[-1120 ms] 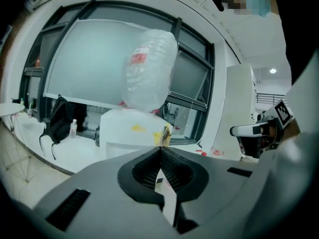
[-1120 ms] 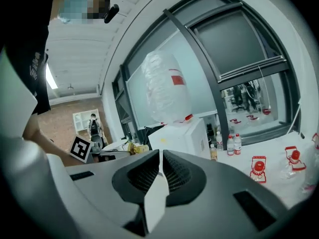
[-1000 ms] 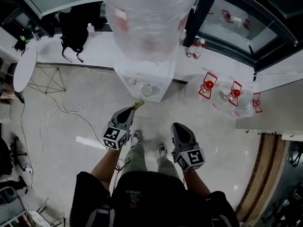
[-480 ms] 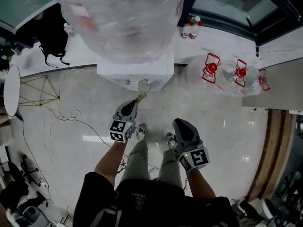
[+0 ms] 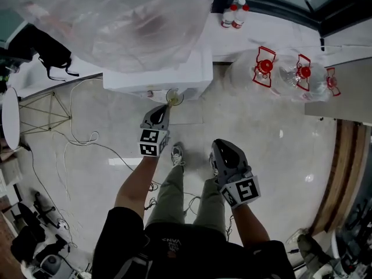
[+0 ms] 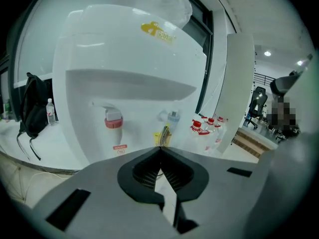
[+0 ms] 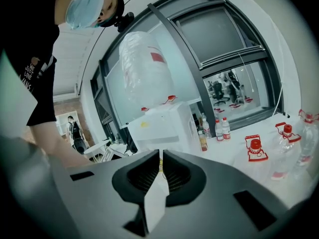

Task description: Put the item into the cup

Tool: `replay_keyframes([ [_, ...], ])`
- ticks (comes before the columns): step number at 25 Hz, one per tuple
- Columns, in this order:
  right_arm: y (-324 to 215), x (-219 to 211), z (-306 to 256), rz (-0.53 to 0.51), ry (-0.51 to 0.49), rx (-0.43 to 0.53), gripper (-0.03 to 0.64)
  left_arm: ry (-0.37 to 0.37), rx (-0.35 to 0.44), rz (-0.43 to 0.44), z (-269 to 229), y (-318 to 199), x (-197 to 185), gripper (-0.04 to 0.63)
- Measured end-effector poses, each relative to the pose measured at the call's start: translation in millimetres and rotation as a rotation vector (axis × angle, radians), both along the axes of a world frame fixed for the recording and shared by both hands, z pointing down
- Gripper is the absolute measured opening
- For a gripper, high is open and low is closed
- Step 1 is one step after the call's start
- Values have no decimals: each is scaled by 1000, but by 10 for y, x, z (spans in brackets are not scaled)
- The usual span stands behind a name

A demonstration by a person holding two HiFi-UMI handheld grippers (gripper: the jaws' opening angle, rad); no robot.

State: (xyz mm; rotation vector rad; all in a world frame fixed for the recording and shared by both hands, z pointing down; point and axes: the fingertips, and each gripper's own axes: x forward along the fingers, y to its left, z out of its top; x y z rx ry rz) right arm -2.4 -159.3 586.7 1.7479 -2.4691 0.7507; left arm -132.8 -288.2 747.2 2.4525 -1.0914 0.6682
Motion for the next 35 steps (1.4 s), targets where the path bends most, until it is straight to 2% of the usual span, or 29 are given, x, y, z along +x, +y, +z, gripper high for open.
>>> replay_keyframes([
  [10, -110, -69, 156, -31, -4, 1, 48, -123, -57, 31, 396, -167, 10, 18],
  [19, -158, -122, 222, -44, -11, -7, 48, -237, -95, 122, 642, -229, 111, 18],
  [23, -164, -143, 276, -47, -14, -12, 48, -324, -124, 161, 774, -237, 138, 18],
  [29, -178, -145, 314, -45, -18, -17, 48, -448, -92, 255, 881, -268, 184, 18],
  [35, -188, -178, 354, -46, -20, -18, 48, -536, -82, 336, 1025, -313, 277, 18],
])
